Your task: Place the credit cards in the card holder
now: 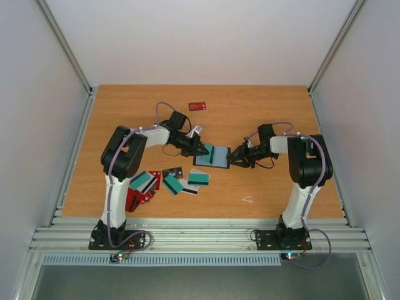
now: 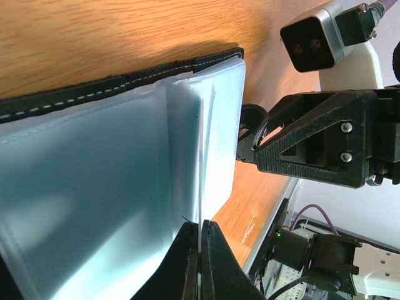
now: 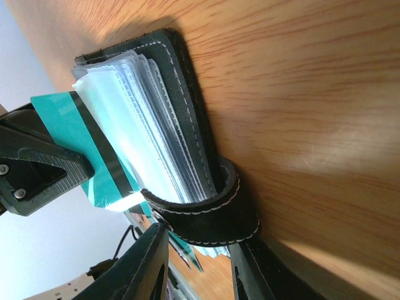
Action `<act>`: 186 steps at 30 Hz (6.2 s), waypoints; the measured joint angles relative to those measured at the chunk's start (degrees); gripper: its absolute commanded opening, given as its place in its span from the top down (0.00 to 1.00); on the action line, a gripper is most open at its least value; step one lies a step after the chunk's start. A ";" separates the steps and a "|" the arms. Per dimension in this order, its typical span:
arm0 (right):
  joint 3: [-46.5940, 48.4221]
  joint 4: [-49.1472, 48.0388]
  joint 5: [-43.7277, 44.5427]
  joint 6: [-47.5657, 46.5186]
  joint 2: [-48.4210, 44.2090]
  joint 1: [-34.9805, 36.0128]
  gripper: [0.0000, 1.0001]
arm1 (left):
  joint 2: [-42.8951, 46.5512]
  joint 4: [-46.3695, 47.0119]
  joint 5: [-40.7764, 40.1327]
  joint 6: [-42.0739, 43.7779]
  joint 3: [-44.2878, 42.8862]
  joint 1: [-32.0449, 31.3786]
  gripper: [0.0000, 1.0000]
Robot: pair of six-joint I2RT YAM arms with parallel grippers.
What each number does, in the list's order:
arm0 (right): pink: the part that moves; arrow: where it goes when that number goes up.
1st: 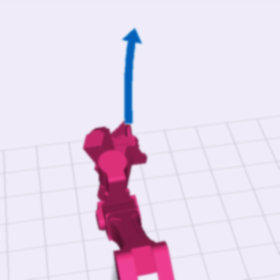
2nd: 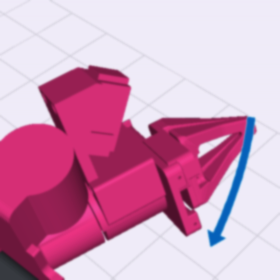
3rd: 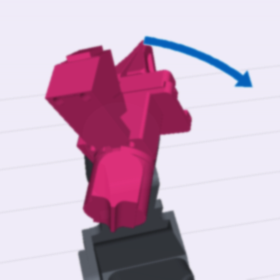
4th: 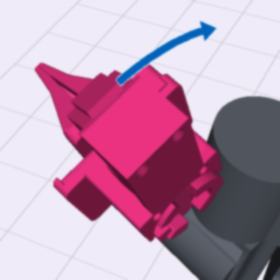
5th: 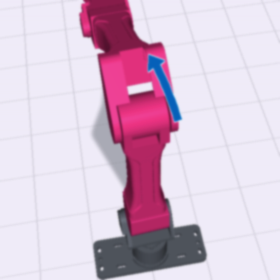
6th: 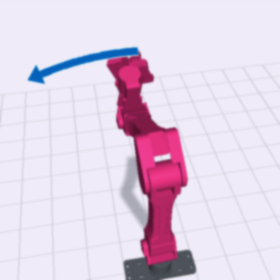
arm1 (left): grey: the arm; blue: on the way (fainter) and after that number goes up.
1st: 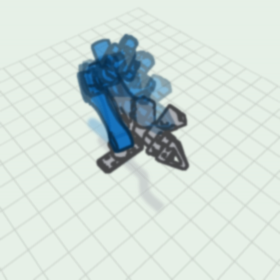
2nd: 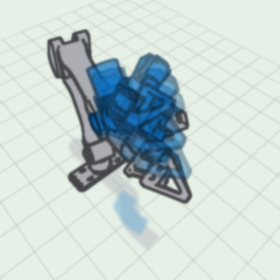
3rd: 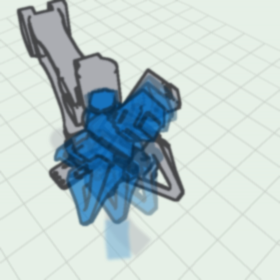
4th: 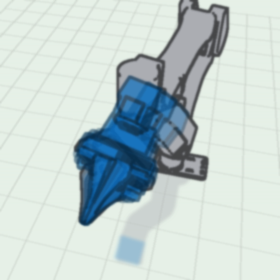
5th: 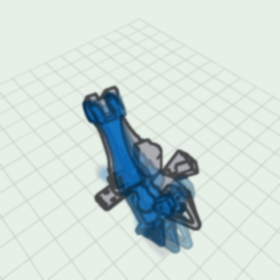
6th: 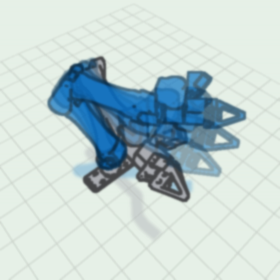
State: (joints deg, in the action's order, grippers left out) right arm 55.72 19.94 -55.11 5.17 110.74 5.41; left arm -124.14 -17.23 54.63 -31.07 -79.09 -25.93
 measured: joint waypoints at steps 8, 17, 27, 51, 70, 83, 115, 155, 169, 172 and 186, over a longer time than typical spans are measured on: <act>-0.24 -0.37 -0.22 0.00 0.00 0.00 0.71 | -0.17 0.33 0.00 0.24 0.00 -0.20 1.00; -0.63 -0.87 -0.61 0.00 0.00 0.00 0.71 | -0.81 -1.44 -1.14 4.96 -1.09 -0.20 1.00; -0.92 -0.94 -0.90 0.00 0.00 0.00 0.71 | -1.73 -3.08 -1.29 10.21 -2.67 -0.24 1.00; -1.29 -0.94 -1.38 -0.02 0.00 0.00 0.72 | -3.72 -16.74 -1.77 22.47 -11.13 -0.37 1.00; -1.31 -0.90 -1.42 0.00 0.00 0.00 0.73 | -4.13 -8.68 -2.23 14.91 -8.24 -0.76 1.00; -1.31 -0.94 -1.46 0.11 0.02 0.00 0.73 | -4.02 1.40 -0.85 5.57 -3.48 -1.42 1.00; -2.75 -7.61 -2.38 4.72 0.44 0.42 0.75 | -5.70 -13.57 -2.38 8.33 -10.78 -4.94 0.63; -9.09 -28.48 -2.38 16.11 0.44 5.25 0.77 | -13.51 -50.80 -27.87 7.52 -38.58 -10.62 0.38; -7.30 -23.65 -2.32 14.19 0.44 5.42 0.77 | -13.57 -56.28 -37.03 17.51 -43.89 -12.63 0.23; -6.23 -20.81 -2.21 13.14 0.44 5.55 0.77 | -9.92 -54.97 -37.29 18.45 -39.28 -11.85 0.17; -0.24 -0.50 1.18 3.72 -2.89 5.64 0.73 | 4.00 -40.57 -29.59 16.83 -17.27 4.81 0.17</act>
State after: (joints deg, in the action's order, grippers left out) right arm 55.48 19.44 -53.93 8.88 107.85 11.05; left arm -120.14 -57.80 25.04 -14.24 -96.36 -21.12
